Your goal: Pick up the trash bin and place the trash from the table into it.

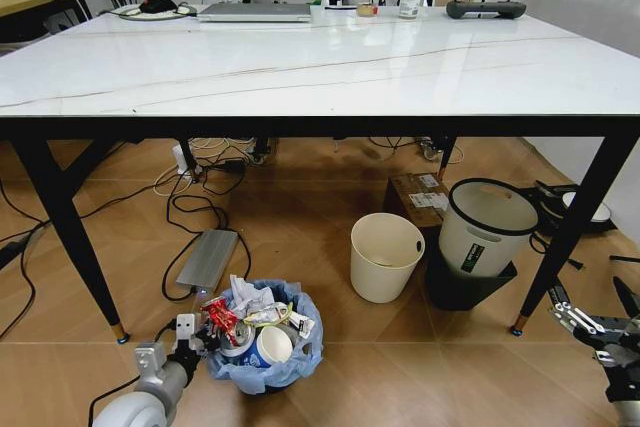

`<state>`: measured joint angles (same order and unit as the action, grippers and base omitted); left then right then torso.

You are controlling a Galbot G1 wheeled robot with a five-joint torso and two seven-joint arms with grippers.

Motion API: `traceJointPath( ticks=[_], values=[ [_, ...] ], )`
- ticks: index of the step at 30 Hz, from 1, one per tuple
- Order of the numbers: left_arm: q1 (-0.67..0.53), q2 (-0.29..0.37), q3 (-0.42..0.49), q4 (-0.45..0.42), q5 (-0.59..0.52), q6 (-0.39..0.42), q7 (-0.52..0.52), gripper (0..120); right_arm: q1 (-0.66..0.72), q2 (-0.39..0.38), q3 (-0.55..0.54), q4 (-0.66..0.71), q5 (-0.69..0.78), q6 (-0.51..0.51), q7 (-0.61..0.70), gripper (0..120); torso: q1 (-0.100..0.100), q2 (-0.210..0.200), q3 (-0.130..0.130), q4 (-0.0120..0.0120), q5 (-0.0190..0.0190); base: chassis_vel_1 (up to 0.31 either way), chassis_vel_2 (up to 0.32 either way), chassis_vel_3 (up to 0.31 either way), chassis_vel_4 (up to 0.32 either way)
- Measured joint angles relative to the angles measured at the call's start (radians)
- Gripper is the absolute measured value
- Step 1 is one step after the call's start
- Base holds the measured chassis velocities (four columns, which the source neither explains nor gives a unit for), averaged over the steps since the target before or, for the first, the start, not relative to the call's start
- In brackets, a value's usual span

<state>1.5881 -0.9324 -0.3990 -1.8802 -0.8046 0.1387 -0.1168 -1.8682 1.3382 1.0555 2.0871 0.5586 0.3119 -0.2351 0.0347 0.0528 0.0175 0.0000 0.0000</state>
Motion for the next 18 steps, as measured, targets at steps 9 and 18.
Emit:
traceJointPath(
  ticks=[9,18],
  values=[
    [-0.003,-0.006,0.003,0.022,0.004,-0.001,0.001,0,0.000,0.000,0.000,0.000,0.000,0.000,0.000,100,0.000,0.002,0.001,0.0000,0.0000,0.000,0.000,0.000,0.000],
    [0.007,-0.004,0.000,0.030,0.010,0.000,-0.004,0,0.000,0.000,0.000,0.000,0.000,0.000,0.000,100,0.000,0.003,0.002,0.0000,0.0000,0.000,0.000,0.000,0.000]
  ],
)
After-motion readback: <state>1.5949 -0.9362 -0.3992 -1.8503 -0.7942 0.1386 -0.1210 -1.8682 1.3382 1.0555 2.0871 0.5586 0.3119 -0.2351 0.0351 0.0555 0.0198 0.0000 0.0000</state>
